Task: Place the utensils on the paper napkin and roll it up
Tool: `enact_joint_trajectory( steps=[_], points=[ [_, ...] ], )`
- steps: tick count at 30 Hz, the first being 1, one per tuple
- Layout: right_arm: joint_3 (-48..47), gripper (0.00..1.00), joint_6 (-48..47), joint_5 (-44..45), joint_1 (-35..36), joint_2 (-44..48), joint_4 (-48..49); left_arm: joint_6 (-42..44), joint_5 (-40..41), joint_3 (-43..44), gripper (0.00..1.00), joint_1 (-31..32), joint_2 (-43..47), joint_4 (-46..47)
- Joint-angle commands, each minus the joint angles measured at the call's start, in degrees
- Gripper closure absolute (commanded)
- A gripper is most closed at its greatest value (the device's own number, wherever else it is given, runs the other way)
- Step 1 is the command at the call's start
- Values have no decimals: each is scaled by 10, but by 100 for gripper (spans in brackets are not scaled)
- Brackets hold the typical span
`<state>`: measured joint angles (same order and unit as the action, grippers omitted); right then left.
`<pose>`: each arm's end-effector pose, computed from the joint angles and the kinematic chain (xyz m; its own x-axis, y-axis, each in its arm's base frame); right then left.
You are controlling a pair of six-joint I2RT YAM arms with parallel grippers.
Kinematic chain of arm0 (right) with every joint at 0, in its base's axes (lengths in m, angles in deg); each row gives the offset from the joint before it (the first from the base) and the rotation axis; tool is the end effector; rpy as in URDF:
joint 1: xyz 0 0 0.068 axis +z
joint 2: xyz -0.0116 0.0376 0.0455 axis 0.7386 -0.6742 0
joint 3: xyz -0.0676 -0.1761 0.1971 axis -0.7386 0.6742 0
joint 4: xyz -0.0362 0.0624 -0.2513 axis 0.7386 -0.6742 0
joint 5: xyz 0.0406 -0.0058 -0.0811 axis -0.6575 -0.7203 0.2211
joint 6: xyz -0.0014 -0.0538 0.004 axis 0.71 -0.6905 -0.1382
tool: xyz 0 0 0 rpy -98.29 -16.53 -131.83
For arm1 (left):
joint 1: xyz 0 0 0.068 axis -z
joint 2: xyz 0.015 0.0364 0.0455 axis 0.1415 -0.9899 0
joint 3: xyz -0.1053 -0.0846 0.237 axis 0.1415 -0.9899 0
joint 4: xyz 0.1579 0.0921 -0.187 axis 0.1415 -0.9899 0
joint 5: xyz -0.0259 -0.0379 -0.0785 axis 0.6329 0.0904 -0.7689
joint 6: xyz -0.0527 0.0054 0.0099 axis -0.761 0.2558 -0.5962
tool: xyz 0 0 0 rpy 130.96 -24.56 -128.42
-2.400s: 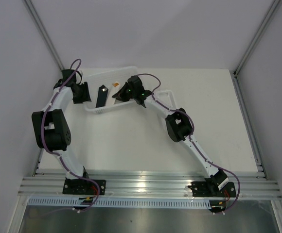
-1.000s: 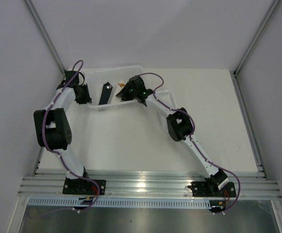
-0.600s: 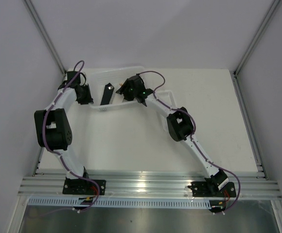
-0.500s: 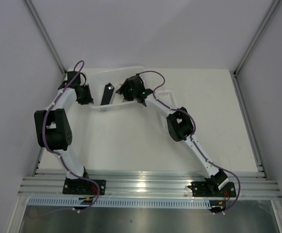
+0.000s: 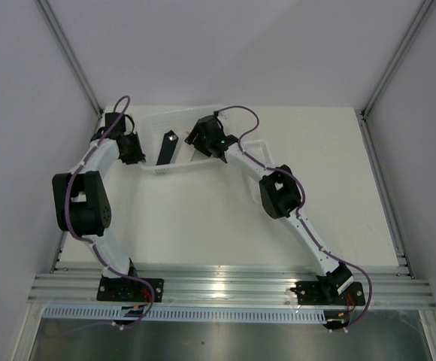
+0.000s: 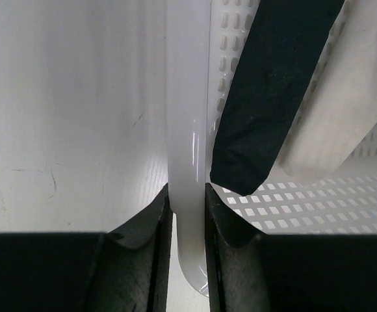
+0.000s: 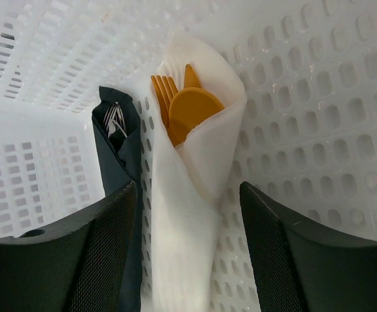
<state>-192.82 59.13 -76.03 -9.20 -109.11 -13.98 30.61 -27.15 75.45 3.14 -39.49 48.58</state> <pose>0.4782 0.3747 0.1492 -0.6966 0.4919 -0.5223 0.0378 0.7521 0.6580 0.3884 0.0302 0.2280 -0.8010 -0.2691 -0.5347 -0.1916 0.9615 -0.1969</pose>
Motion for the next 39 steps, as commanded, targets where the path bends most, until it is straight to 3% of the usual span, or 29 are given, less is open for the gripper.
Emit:
enact_joint_trajectory(
  steps=[1,12,19,26,29,30,32,33,36,39],
  points=[
    [21,31,-21,25,-7,28,-52,-3,20,-7,99,2,34,-1],
    [21,31,-73,48,1,70,-25,-9,15,-6,99,2,34,1],
    [20,29,-147,128,17,91,7,-10,13,-7,99,2,32,2],
    [14,29,-225,35,10,105,130,-5,-6,-5,99,2,29,-1],
    [-1,27,-266,23,7,126,144,-4,-16,-1,83,2,29,-1],
    [-2,26,-277,17,6,139,148,-2,-20,4,67,2,30,-1],
    [-2,25,-291,3,-3,155,154,1,-23,9,50,2,30,-7],
    [-3,25,-297,1,-7,162,154,1,-24,13,35,2,32,-7],
    [-4,24,-309,-24,-24,191,153,9,-34,22,22,2,36,-14],
    [-10,20,-355,-50,-38,222,134,27,-45,41,16,2,42,-26]
  ],
)
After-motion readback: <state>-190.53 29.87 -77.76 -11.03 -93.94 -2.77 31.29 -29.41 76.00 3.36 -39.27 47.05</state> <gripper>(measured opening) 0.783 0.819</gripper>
